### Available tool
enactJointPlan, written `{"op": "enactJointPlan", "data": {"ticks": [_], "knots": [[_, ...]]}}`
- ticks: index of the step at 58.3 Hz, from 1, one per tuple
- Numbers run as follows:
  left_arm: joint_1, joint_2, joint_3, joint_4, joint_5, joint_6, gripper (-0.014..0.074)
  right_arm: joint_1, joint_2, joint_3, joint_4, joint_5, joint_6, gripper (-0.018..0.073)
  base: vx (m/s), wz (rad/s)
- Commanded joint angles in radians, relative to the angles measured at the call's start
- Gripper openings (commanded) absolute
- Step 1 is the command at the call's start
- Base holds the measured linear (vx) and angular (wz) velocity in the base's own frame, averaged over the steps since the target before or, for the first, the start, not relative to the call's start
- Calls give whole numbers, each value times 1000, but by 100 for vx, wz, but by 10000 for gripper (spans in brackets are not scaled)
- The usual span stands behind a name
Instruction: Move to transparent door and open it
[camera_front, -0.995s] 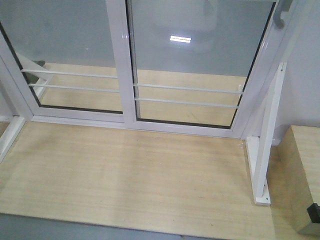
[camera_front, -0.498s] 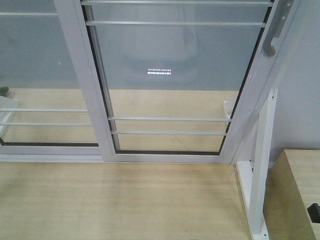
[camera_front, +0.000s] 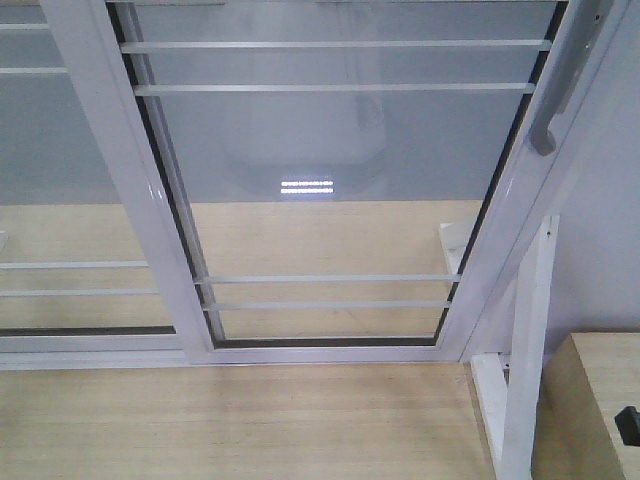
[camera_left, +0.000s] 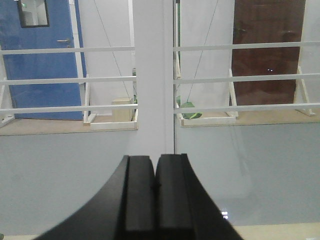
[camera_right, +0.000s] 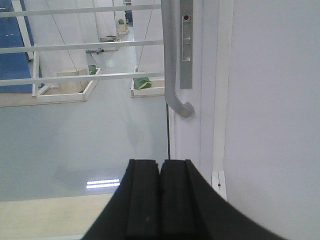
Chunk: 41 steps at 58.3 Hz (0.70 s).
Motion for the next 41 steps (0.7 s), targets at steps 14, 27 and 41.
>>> {"op": "enactJointPlan", "data": {"ticks": [14,27,41], "knots": [[4,-13,15,-1,-76,-7,-6,-1,-16,5,-5,-85,-8,-9,10,-5],[5,-13,15,-1,-76,-7,-6,-1,-8,5,-5,-78,-8,-9,2,1],[6,-13,15,-1,-76,-7,-6,-1,-6,5,-5,-79,-8,-9,0,0]]}}
